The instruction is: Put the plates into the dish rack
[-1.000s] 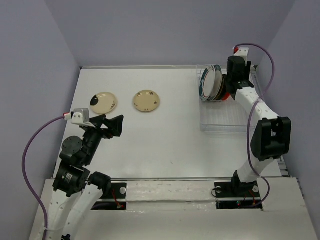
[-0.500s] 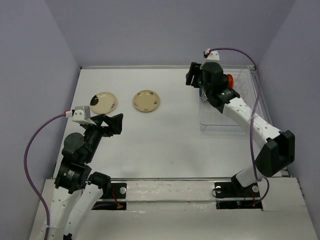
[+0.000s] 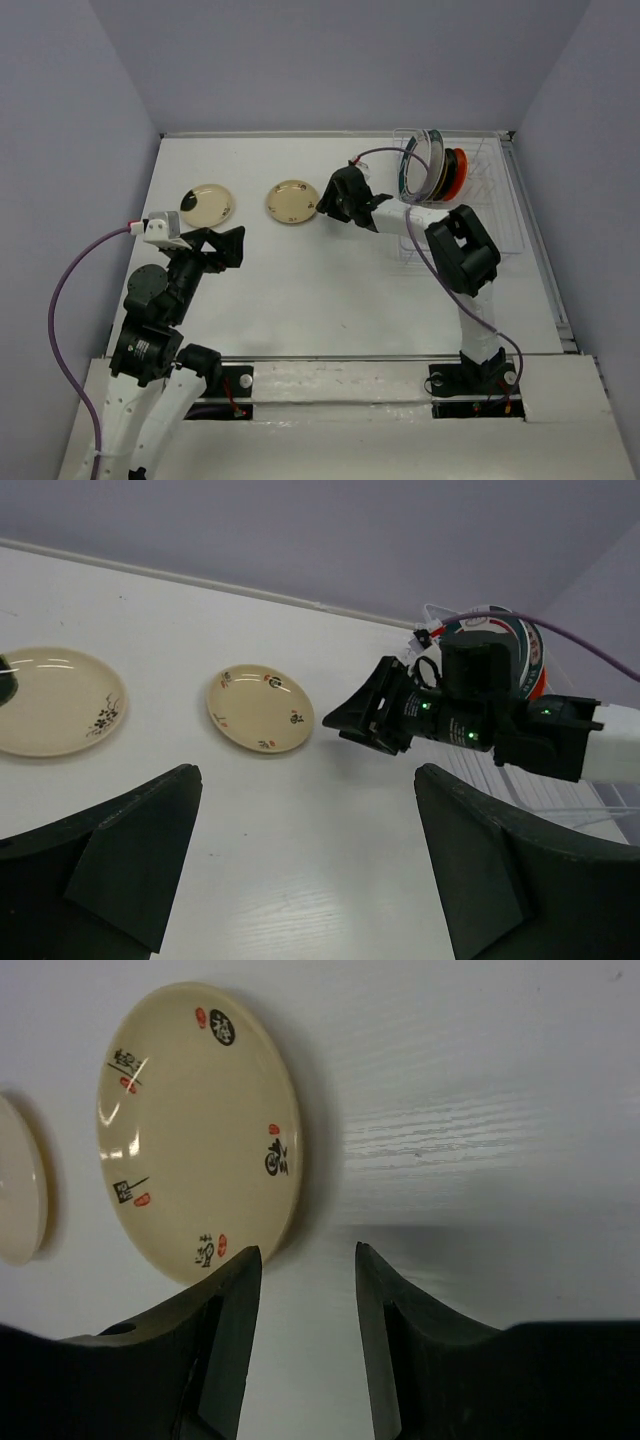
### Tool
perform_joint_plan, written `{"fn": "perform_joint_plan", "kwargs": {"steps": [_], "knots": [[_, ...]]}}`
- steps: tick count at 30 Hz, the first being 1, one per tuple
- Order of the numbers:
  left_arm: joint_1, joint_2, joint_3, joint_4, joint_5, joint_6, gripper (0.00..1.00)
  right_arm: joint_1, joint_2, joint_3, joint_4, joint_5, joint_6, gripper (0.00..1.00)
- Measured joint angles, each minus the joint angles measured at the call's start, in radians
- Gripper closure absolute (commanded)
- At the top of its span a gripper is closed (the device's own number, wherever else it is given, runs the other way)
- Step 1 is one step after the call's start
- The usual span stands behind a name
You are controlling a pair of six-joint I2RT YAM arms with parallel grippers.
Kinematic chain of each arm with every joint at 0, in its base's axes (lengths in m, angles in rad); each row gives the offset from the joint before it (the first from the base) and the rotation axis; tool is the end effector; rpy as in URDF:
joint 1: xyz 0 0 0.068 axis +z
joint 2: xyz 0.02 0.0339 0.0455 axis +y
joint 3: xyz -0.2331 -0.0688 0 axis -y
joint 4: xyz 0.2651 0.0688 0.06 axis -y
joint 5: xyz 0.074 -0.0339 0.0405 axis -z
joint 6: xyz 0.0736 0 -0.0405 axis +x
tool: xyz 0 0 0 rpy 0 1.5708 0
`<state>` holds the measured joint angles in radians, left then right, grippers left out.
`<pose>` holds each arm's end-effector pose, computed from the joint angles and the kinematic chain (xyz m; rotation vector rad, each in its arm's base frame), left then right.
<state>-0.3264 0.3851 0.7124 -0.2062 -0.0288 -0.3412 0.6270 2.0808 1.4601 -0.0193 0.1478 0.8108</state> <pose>0.1733 -0.0564 0.3609 -0.0348 1.4707 -0.5241 0.4129 0.2858 0.1239 0.2931 2.2581 0.6258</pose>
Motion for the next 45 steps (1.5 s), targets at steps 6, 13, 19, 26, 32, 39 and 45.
{"fn": "perform_joint_plan", "kwargs": {"steps": [6, 13, 19, 26, 32, 39, 45], "knots": [[0.001, 0.000, 0.000, 0.000, 0.003, 0.000, 0.01, -0.003, 0.134, 0.057, 0.079, -0.080, 0.121, 0.56], [0.001, -0.001, 0.000, 0.000, 0.003, 0.000, 0.01, -0.005, 0.230, 0.125, 0.164, -0.147, 0.225, 0.93], [0.001, -0.003, 0.000, 0.000, 0.003, 0.000, 0.01, -0.012, 0.242, 0.111, 0.204, -0.156, 0.287, 0.93], [-0.004, -0.016, 0.000, 0.000, 0.003, 0.000, 0.01, -0.014, 0.015, -0.025, 0.117, 0.005, 0.089, 0.93], [-0.021, -0.035, -0.001, 0.000, 0.004, 0.000, 0.01, -0.091, -0.396, -0.032, 0.064, 0.323, -0.298, 0.93], [-0.047, -0.072, -0.002, 0.000, 0.003, 0.003, 0.01, -0.443, -0.609, 0.023, 0.100, 0.634, -0.704, 0.93], [-0.065, -0.076, -0.002, 0.000, 0.002, 0.003, 0.01, -0.583, -0.542, 0.024, 0.086, 0.740, -0.914, 0.93]]}}
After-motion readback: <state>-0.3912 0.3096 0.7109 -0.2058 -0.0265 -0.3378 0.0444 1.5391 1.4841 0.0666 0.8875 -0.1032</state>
